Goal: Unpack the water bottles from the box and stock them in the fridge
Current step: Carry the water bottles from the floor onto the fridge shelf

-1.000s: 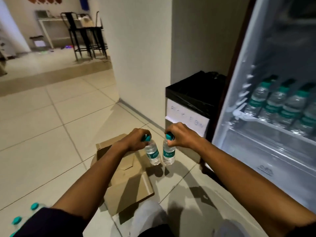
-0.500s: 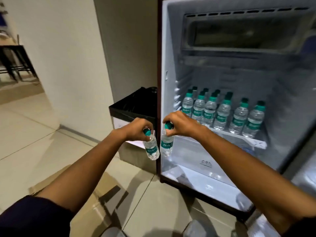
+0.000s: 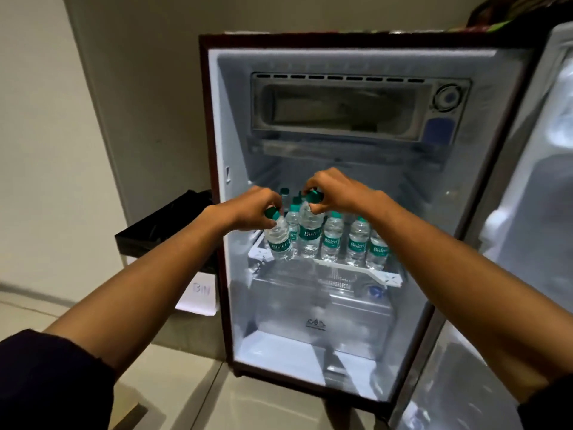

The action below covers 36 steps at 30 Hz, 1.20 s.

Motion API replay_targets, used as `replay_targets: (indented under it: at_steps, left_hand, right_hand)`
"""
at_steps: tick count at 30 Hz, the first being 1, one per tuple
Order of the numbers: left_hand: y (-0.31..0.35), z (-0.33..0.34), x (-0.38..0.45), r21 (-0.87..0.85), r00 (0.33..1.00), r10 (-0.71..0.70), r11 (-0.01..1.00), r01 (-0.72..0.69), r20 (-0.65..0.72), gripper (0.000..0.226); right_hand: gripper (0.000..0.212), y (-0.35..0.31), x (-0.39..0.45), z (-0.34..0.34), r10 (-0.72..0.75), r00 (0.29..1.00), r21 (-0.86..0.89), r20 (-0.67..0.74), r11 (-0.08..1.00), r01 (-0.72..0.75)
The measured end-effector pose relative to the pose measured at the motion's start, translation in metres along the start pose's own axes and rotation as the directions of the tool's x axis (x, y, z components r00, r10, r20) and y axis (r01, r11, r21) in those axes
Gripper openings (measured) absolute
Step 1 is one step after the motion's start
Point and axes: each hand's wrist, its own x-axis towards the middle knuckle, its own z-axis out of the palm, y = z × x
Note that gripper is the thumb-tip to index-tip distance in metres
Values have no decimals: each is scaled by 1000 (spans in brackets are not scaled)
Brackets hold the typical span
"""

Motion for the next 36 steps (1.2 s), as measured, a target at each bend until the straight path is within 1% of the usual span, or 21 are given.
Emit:
replay_targets:
  at_steps: [4,9,14,17,20,22,24,27,29,30,31,33,34,36]
  left_hand:
    - [15,-5,30,26,996,39,999,-37,-78,28]
    - [22,-6,61,42,979,76,997,-70,-191,32]
    - [37,16,83,56,952,90,996,-77,-294,30]
    - [46,36,91,35,926,89,996,-82,-366,28]
    - [54,54,102,-4,900,82,996,-92,-428,25]
    - [59,62,112,-34,895,69,995,-94,-441,25]
    - [61,69,124,-56,895,63,994,-98,-441,24]
    - [59,76,143,-82,895,63,991,-110,-441,25]
    - [56,82,155,-103,895,60,988,-117,-443,26]
    - [54,85,162,-108,895,58,987,-118,-442,27]
    - [52,89,168,-113,898,53,987,-114,-437,28]
    - [46,95,180,-130,911,25,988,-86,-411,27]
    - [43,99,186,-143,921,4,988,-65,-389,26]
    - [38,106,198,-184,939,-34,982,-32,-343,24]
  right_hand:
    - [32,24,1,-25,66,997,-48,-37,997,-68]
    - [30,50,-2,-46,142,979,-69,-149,986,-153]
    - [33,67,-11,-35,189,961,-166,-204,960,-224]
    - [30,74,-17,-22,241,945,-220,-220,932,-288]
    - [26,82,-24,-3,286,918,-253,-273,900,-356]
    - [20,89,-29,9,309,908,-260,-283,887,-383]
    - [13,98,-29,18,333,899,-223,-285,889,-400]
    - [13,114,-25,28,344,892,-186,-293,894,-406]
    - [9,125,-23,34,380,879,-178,-290,881,-439]
    - [11,130,-21,38,384,877,-201,-288,871,-448]
    - [18,135,-19,40,391,875,-218,-285,863,-457]
    - [27,144,-15,45,366,895,-312,-256,845,-435]
    - [27,148,-12,48,363,902,-339,-234,839,-426]
    - [28,157,-4,56,364,902,-367,-232,826,-428]
